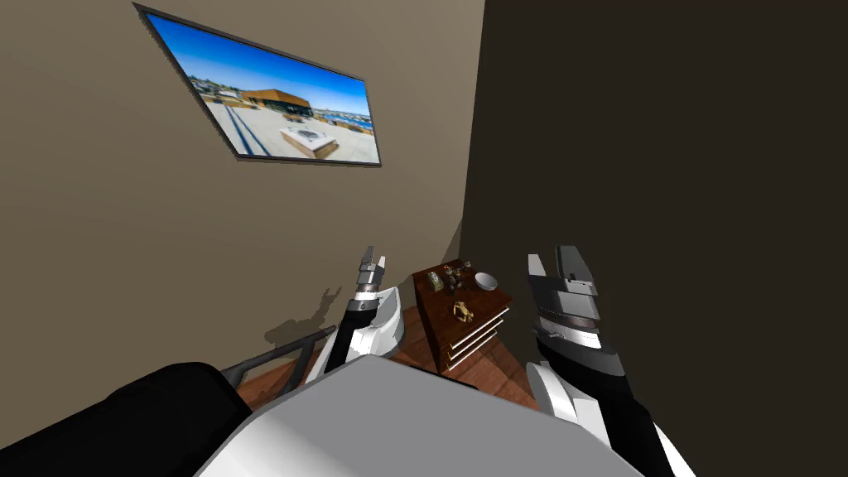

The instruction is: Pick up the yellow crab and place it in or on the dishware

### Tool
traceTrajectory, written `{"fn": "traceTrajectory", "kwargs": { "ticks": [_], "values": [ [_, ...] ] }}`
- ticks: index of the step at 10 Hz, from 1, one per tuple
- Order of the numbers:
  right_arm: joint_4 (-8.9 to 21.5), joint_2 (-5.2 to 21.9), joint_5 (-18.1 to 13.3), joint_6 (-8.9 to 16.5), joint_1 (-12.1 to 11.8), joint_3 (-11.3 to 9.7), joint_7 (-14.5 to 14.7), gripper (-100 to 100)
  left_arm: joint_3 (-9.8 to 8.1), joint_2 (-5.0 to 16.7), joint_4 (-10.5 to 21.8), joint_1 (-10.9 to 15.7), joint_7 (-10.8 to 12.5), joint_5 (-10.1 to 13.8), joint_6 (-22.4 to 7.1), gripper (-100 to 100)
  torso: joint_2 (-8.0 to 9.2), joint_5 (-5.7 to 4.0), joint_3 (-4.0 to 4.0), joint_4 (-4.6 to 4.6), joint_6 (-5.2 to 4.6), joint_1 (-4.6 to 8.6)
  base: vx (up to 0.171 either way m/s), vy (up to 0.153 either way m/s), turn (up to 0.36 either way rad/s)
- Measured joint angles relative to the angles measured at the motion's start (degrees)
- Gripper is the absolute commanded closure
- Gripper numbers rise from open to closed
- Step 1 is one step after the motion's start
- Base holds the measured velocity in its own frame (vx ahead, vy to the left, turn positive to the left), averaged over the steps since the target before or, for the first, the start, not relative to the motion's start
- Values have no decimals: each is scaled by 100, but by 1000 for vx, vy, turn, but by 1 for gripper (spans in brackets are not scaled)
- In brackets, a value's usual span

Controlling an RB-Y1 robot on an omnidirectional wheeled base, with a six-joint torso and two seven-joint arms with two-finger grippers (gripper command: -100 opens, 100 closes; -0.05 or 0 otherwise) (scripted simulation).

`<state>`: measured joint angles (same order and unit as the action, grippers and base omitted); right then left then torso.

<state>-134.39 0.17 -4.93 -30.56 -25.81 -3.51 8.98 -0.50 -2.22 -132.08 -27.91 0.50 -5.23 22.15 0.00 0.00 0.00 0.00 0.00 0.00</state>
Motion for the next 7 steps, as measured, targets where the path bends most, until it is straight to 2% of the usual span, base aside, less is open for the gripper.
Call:
{"fn": "traceTrajectory", "kwargs": {
  "ticks": [1,7],
  "values": [
    [52,129,-41,47,-3,-9,31,-100,0,0,0,0,0,0,0,0,1,-3,0,0,1,14,-37,-81,76],
    [937,676,-523,623,459,-142,541,-100,-1,1,0,0,0,0,0,0,7,-9,-4,2,-1,35,-29,-104,95]
  ]
}}
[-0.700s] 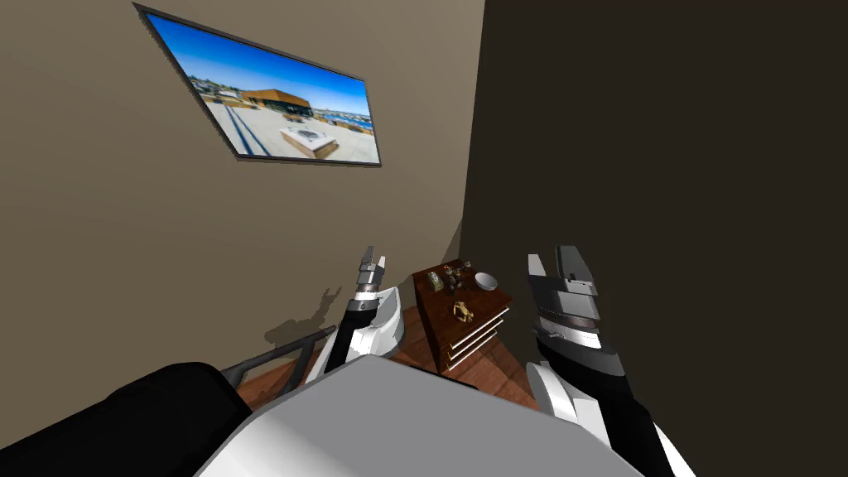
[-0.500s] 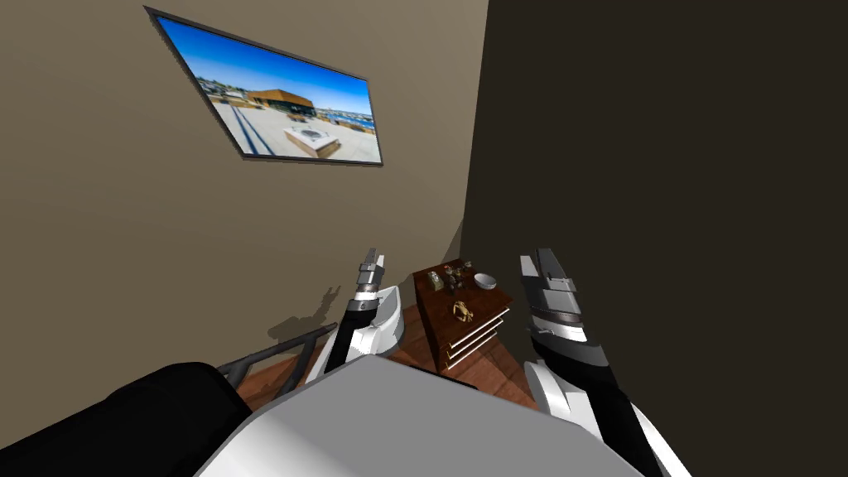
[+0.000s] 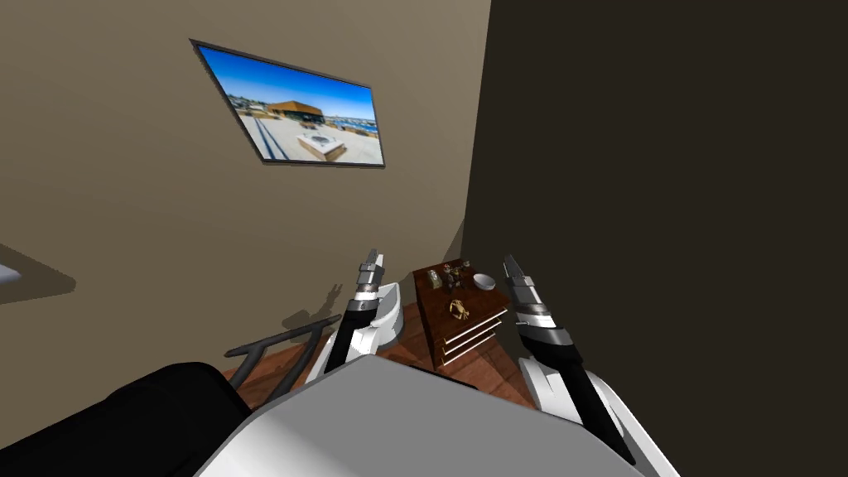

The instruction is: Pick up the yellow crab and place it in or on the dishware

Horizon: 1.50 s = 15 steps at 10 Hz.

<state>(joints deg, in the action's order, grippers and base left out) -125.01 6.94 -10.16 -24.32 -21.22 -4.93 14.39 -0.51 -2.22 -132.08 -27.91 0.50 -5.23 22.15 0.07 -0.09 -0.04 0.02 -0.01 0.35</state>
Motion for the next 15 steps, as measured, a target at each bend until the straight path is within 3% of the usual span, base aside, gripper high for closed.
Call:
{"fn": "traceTrajectory", "kwargs": {
  "ticks": [1,2,4,11,15],
  "values": [
    [197,4,-111,-15,-25,-89,120,-100,0,0,0,0,0,0,0,0,-1,1,1,-1,2,-1,-30,-118,151],
    [339,66,-247,134,58,-161,262,-100,0,0,0,0,0,0,0,0,-1,-1,1,0,2,9,-27,-85,77],
    [505,222,-377,435,206,-172,383,-100,0,0,0,0,0,0,0,0,0,2,0,0,2,-5,-32,-61,90],
    [1710,445,-1022,979,628,-402,1103,-100,0,0,0,0,0,0,0,0,-4,3,2,-1,1,-14,-30,-76,117],
    [2232,649,-1334,1375,891,-510,1427,-100,0,0,0,0,0,0,0,0,-5,3,3,-1,2,-12,-32,-60,125]
  ]
}}
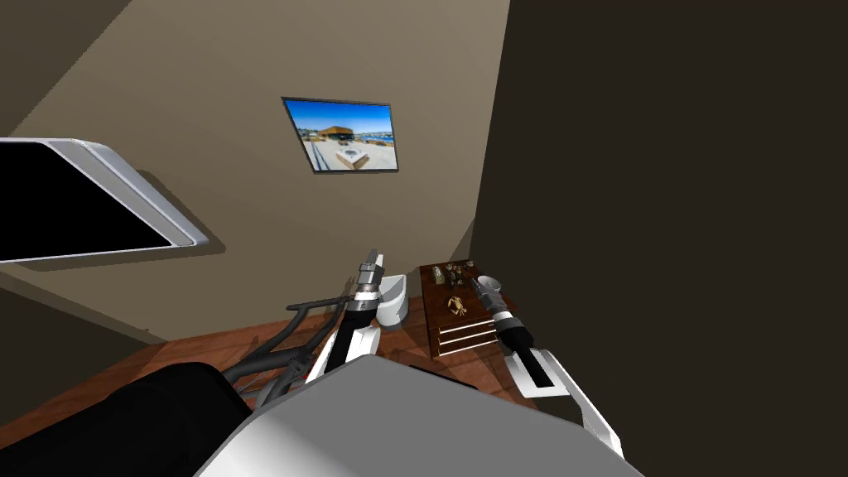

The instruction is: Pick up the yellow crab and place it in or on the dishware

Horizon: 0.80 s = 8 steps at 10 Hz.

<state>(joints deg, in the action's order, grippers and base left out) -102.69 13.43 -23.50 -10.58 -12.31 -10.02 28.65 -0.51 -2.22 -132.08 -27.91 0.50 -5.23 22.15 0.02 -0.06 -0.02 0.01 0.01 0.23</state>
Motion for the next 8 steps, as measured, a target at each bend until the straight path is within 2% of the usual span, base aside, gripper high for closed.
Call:
{"fn": "traceTrajectory", "kwargs": {
  "ticks": [3,5,7,8],
  "values": [
    [540,17,-260,206,150,-102,324,-100,0,0,0,-1,0,0,0,0,-3,1,1,-1,-4,-5,-25,-44,132],
    [1015,166,-500,396,343,-174,572,-100,0,0,0,0,0,0,0,0,0,0,0,0,-1,3,-35,-61,184],
    [1456,173,-715,583,459,-252,835,-100,0,0,0,0,0,0,0,0,-2,1,1,0,-2,-5,-25,-33,132],
    [1499,251,-759,733,489,-322,894,-100,0,0,0,-1,0,0,0,0,-4,2,2,0,-5,-9,-19,-22,192]
  ]
}}
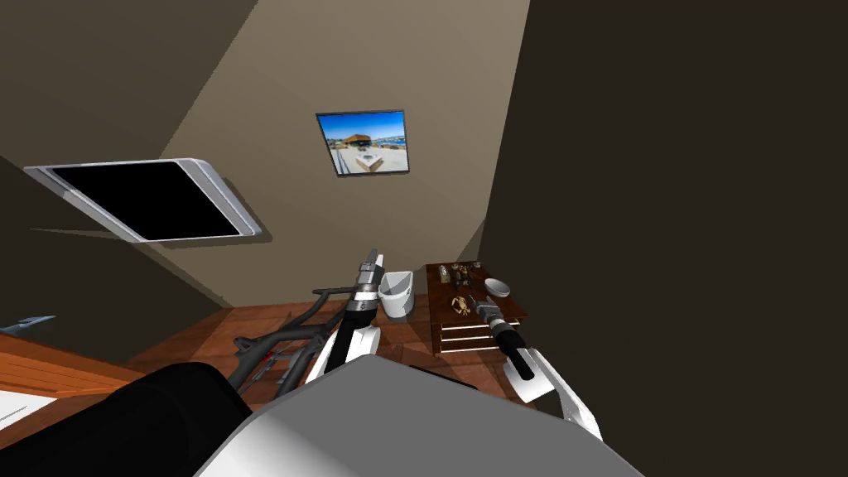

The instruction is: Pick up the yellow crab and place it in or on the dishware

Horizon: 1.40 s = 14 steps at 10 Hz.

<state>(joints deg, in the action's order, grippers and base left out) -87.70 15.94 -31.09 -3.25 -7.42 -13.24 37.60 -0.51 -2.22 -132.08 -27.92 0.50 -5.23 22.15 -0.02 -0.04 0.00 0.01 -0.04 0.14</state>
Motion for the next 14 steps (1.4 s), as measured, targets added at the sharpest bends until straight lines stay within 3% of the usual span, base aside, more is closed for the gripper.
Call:
{"fn": "traceTrajectory", "kwargs": {
  "ticks": [10,12,14],
  "values": [
    [1467,271,-851,836,403,-384,998,-100,0,0,0,-1,0,0,0,0,-9,3,5,-2,-2,-12,-8,-7,140],
    [1894,286,-1034,890,564,-397,1195,-100,0,0,0,-1,0,0,0,0,-11,3,7,-3,-2,-13,5,9,141],
    [2265,354,-1275,1136,665,-525,1461,-100,0,0,0,0,0,0,0,0,-15,4,9,-3,1,-19,15,20,175]
  ]
}}
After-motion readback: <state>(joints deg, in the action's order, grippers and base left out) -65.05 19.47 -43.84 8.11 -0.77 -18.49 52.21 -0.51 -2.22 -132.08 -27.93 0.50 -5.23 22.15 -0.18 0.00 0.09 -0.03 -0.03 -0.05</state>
